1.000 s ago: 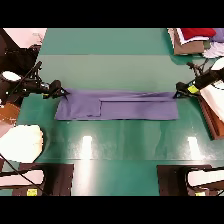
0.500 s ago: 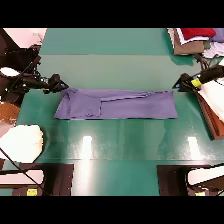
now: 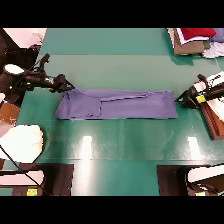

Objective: Fold the shirts.

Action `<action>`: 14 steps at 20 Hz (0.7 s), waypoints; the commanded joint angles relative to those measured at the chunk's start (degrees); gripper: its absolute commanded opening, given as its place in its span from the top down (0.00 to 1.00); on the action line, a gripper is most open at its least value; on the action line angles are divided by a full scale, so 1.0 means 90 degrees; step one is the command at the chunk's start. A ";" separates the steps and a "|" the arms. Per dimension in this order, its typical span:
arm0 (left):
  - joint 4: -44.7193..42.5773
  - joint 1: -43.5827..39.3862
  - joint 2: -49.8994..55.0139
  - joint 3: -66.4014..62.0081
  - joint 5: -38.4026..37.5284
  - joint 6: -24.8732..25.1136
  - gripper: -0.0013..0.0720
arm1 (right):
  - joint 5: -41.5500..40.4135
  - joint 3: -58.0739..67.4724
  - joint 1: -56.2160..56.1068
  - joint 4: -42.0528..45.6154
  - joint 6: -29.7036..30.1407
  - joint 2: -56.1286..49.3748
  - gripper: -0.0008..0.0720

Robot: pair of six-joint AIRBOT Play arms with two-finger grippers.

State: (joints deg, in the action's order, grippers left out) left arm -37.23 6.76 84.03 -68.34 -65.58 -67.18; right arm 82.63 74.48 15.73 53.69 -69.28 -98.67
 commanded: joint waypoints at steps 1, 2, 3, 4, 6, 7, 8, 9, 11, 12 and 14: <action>0.0012 -0.0525 0.0000 -0.0007 0.0403 -0.0029 0.95 | -0.0075 -0.0148 -0.0092 -0.0571 0.0318 -0.0350 0.20; 0.0012 -0.0692 0.0000 -0.0007 0.0432 -0.0039 0.95 | -0.0024 -0.0148 -0.0192 -0.0648 0.0333 -0.0432 0.25; 0.0010 -0.0860 0.0002 -0.0007 0.0457 -0.0039 0.95 | 0.0024 -0.0148 -0.0304 -0.0738 0.0391 -0.0503 0.33; -0.0005 -0.1020 0.0002 -0.0007 0.0537 -0.0041 0.95 | 0.0066 -0.0148 -0.0413 -0.0753 0.0437 -0.0549 0.42; -0.0010 -0.1362 0.0002 -0.0010 0.0848 -0.0170 0.95 | 0.0109 -0.0146 -0.0597 -0.0753 0.0498 -0.0561 0.65; -0.0012 -0.1535 0.0029 -0.0044 0.1064 -0.0214 0.95 | 0.0104 -0.0148 -0.0658 -0.0753 0.0498 -0.0515 0.77; -0.0034 -0.1702 0.0104 -0.0168 0.1173 -0.0216 0.95 | 0.0107 -0.0146 -0.0687 -0.0750 0.0498 -0.0432 0.83; -0.0109 -0.1843 0.0223 -0.0352 0.1166 -0.0236 0.95 | 0.0097 -0.0146 -0.0692 -0.0750 0.0498 -0.0279 0.92; -0.0432 -0.2186 0.0512 -0.0823 0.1139 -0.0413 0.95 | 0.0070 -0.0146 -0.0690 -0.0760 0.0483 0.0160 0.97; -0.0607 -0.2363 0.0692 -0.1066 0.1146 -0.0522 0.95 | 0.0090 -0.0146 -0.0692 -0.0821 0.0423 0.0415 0.97; -0.0850 -0.2739 0.1117 -0.1605 0.1117 -0.0714 0.95 | 0.0170 -0.0143 -0.0743 -0.1146 0.0017 0.0969 0.97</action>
State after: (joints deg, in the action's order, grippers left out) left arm -41.34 -13.61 90.17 -77.43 -56.07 -71.13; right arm 83.22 73.10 9.58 46.85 -65.87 -95.50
